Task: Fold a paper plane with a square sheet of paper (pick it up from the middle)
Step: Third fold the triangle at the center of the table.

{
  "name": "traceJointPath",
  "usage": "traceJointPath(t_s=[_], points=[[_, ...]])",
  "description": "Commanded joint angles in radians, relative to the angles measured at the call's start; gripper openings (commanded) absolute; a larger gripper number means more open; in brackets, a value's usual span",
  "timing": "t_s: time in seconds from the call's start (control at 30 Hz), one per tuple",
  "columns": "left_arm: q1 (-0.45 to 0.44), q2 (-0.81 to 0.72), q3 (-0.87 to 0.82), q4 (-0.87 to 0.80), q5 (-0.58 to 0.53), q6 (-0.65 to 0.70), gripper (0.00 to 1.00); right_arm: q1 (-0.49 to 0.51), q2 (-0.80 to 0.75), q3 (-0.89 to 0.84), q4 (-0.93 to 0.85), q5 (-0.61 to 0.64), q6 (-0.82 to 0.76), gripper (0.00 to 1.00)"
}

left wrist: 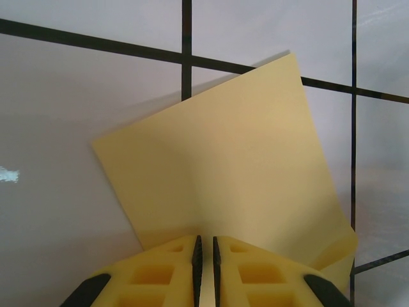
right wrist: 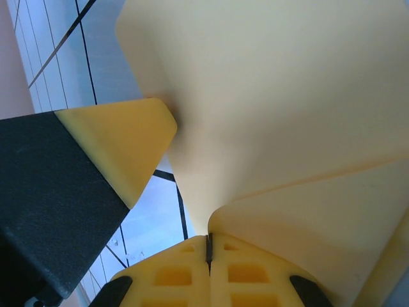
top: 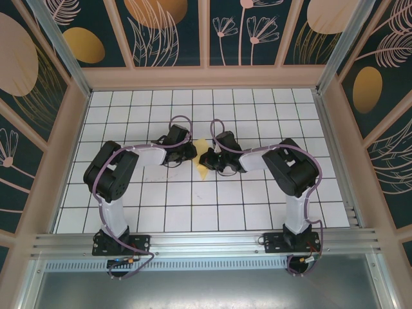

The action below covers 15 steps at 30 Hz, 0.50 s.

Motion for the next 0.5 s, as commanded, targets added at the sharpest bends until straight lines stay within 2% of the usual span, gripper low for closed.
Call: traceJointPath(t_s=[0.0, 0.23, 0.37, 0.47], points=[[0.003, 0.033, 0.004, -0.037, 0.013, 0.019, 0.18, 0.003, 0.019, 0.021, 0.002, 0.003, -0.007, 0.06], [0.003, 0.033, 0.004, -0.037, 0.011, 0.019, 0.18, 0.002, 0.022, 0.019, -0.013, 0.008, -0.016, 0.07], [0.003, 0.027, 0.006, -0.040, 0.009, 0.019, 0.18, 0.002, 0.027, 0.025, -0.022, 0.018, -0.018, 0.12], [0.003, 0.006, 0.006, -0.042, 0.001, 0.012, 0.18, 0.002, 0.032, 0.026, -0.036, 0.024, -0.020, 0.20]])
